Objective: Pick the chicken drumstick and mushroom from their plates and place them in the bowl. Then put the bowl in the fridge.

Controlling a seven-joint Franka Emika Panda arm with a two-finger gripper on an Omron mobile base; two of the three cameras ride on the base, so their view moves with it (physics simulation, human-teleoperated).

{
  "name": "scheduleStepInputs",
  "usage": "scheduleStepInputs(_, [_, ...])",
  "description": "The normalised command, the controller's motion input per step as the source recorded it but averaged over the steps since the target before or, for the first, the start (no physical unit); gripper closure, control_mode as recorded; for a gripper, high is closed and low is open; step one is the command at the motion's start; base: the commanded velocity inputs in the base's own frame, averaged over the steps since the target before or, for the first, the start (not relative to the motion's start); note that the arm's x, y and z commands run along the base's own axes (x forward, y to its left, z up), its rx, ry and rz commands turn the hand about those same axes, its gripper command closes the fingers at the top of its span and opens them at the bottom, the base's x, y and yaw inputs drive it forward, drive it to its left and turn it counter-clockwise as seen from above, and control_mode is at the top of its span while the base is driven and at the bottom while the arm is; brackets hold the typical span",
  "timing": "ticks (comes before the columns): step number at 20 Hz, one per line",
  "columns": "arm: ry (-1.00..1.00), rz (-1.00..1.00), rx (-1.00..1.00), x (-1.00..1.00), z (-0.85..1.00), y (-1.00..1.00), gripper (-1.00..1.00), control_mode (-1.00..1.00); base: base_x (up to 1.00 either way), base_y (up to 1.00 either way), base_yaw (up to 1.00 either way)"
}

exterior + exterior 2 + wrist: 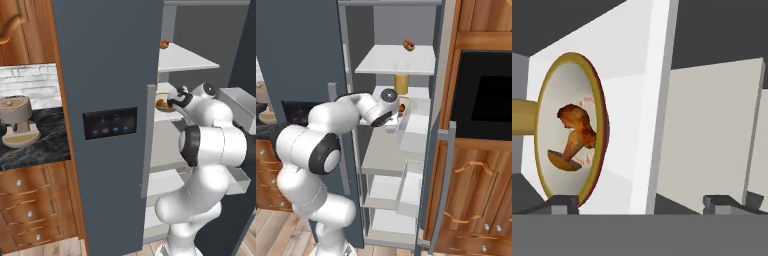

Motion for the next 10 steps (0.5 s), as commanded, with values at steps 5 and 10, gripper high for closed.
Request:
scheduleStepInputs(5, [-0.02, 0.01, -0.06, -0.81, 0.2, 0.09, -1.0, -1.0, 0.0, 0.0, 0.0])
scheduleStepInputs(10, [-0.03, 0.07, -0.22, -0.89, 0.14, 0.16, -1.0, -1.0, 0.0, 0.0, 0.0])
